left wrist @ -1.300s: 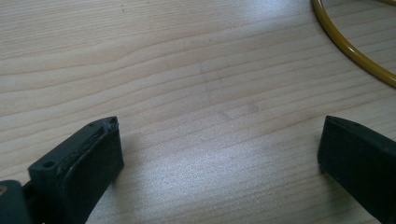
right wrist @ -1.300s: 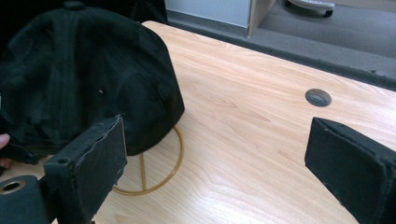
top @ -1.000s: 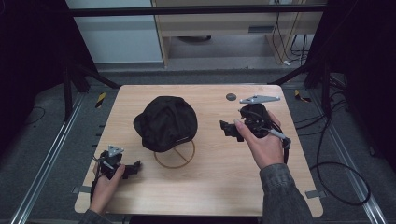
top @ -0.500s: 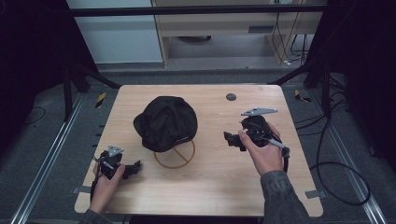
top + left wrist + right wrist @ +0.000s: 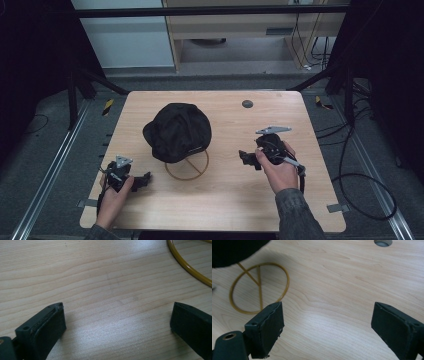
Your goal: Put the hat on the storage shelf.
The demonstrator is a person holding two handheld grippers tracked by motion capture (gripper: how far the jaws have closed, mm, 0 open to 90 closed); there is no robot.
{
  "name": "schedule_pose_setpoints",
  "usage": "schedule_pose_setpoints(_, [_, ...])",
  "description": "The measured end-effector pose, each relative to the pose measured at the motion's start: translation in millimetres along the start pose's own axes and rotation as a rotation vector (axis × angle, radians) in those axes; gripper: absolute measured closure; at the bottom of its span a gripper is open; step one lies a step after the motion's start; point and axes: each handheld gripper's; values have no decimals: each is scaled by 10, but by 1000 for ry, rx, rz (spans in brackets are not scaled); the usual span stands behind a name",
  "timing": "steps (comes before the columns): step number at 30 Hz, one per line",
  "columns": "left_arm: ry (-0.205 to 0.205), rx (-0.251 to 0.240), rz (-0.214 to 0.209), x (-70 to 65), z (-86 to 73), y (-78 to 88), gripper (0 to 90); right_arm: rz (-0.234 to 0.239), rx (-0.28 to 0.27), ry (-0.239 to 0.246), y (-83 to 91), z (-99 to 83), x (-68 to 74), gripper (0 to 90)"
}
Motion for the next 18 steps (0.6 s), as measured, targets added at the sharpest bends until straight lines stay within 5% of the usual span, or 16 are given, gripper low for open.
schedule_pose_setpoints(18, [9,1,10,-1,11,-11,0,-45,33,-60,-416,-462,-115,107])
Point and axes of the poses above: each handheld gripper's, and its own axes: y roughly backward along the jaws, z roughly out of its top, x roughly to its left, and after that the axes turned 7 degrees about z, right-handed
